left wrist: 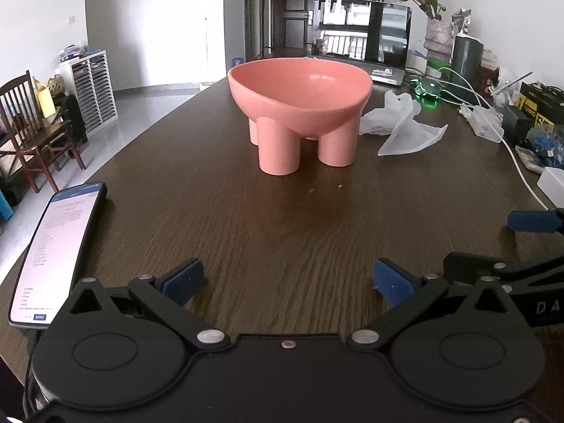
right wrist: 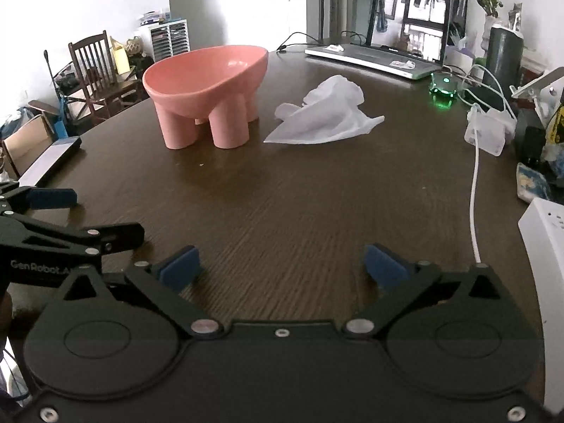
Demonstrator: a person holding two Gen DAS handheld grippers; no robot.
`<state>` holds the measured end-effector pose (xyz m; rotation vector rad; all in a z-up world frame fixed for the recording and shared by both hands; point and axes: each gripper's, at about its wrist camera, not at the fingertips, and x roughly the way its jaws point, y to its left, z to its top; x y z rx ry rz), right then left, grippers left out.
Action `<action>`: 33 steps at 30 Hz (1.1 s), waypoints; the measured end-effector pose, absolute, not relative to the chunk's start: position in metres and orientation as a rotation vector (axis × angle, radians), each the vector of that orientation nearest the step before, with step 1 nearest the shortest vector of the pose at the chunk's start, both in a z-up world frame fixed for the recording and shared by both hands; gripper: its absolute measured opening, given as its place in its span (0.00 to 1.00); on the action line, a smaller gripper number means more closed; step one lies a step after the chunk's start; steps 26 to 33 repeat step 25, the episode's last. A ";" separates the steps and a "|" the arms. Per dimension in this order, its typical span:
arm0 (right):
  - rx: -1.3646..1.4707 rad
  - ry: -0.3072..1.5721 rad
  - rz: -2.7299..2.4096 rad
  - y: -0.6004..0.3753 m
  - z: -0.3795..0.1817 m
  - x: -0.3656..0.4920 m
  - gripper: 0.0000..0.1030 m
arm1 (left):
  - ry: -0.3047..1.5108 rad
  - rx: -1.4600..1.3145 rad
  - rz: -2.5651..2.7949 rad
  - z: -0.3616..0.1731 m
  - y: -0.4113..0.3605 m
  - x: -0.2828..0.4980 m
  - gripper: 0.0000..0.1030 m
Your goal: Clean bowl
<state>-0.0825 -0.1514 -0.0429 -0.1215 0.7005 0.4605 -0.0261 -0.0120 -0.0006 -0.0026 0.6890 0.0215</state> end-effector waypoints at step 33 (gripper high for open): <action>-0.139 0.700 0.454 -0.161 -0.044 -0.062 1.00 | 0.652 0.001 0.000 -0.004 -0.005 -0.035 1.00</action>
